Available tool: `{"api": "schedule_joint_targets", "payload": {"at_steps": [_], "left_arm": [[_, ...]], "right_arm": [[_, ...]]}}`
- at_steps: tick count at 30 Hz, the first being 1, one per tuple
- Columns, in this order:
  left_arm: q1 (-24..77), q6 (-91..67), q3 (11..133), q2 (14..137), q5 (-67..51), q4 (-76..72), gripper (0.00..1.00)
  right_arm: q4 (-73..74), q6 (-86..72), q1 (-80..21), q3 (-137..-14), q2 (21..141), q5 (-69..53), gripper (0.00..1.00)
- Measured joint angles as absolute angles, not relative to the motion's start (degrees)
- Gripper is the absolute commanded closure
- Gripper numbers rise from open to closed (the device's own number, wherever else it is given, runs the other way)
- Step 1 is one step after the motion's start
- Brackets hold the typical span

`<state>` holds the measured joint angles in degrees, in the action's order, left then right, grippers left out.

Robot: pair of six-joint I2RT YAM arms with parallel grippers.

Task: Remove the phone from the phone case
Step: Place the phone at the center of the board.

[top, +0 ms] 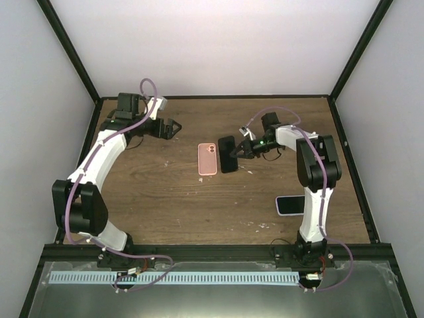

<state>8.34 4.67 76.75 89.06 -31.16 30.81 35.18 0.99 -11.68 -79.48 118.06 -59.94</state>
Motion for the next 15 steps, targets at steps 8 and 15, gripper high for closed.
{"api": "schedule_joint_targets", "payload": {"at_steps": [8, 15], "left_arm": [[8.3, 5.2, 76.8, 89.1, -27.8, 32.8, 0.00], [8.3, 4.8, 76.8, 91.2, -27.5, 32.9, 0.00]], "right_arm": [[34.9, -1.4, -11.7, -82.2, 122.9, -59.2, 0.99], [34.6, -4.9, -11.7, -86.1, 127.6, -60.0, 0.99]]}}
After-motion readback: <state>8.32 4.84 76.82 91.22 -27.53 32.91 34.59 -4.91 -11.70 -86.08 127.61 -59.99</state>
